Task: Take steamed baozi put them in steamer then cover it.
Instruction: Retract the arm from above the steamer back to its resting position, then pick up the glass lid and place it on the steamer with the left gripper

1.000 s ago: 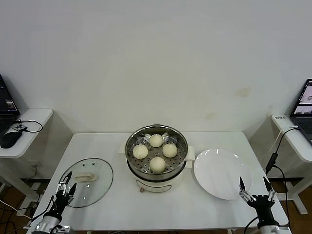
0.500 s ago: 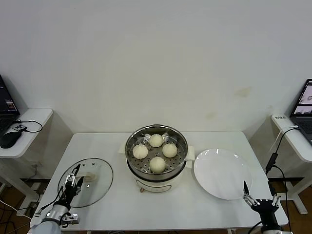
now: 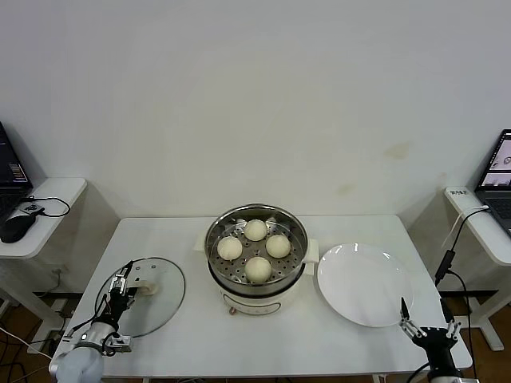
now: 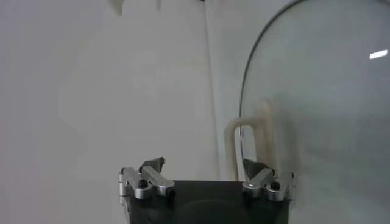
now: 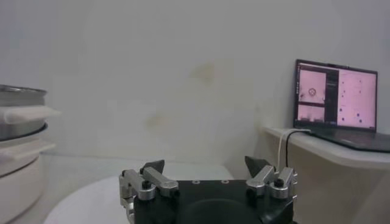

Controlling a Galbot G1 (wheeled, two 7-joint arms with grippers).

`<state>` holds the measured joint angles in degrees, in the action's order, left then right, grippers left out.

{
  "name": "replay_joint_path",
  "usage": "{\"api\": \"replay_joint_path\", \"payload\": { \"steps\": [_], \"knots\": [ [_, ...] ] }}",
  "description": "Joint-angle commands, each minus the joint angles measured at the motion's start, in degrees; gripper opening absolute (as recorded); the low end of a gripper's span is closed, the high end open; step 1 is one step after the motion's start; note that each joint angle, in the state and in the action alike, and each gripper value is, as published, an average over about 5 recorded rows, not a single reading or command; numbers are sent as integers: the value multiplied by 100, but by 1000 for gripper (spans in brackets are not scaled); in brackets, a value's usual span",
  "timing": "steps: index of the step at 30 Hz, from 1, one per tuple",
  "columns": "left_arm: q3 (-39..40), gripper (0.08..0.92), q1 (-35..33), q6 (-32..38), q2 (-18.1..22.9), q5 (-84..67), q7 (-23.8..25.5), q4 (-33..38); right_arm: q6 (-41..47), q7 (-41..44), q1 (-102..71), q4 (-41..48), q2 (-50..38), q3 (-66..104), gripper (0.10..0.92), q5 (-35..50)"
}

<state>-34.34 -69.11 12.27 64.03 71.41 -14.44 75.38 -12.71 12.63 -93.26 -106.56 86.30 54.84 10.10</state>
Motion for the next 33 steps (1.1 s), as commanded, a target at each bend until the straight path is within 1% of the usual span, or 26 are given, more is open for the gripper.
{"api": "replay_joint_path", "payload": {
  "steps": [1,5,12,17,22,25,29,33],
  "knots": [
    [96,797,185,5,-58,-198,129,-216,12,8,40,77,19,-4,823,-10],
    [142,697,201,14,-89,-269,232,-233,22,14,62,92,22,-14,823,-12],
    [172,489,266,20,-88,-284,266,-351,34,23,73,104,15,-9,822,-7],
    [174,350,275,25,-71,-316,210,-427,27,30,72,113,21,-13,823,-12],
    [143,204,201,37,-59,-427,76,-346,20,35,60,103,21,-22,823,-16],
    [88,153,111,33,-46,-476,-23,-164,11,40,49,96,22,-43,823,-34],
    [-61,147,-93,-38,-22,-449,-118,275,-13,51,35,104,16,-99,822,-73],
    [-251,147,-392,-245,-57,-464,-56,860,-45,65,29,130,-7,-163,823,-124]
  ]
}}
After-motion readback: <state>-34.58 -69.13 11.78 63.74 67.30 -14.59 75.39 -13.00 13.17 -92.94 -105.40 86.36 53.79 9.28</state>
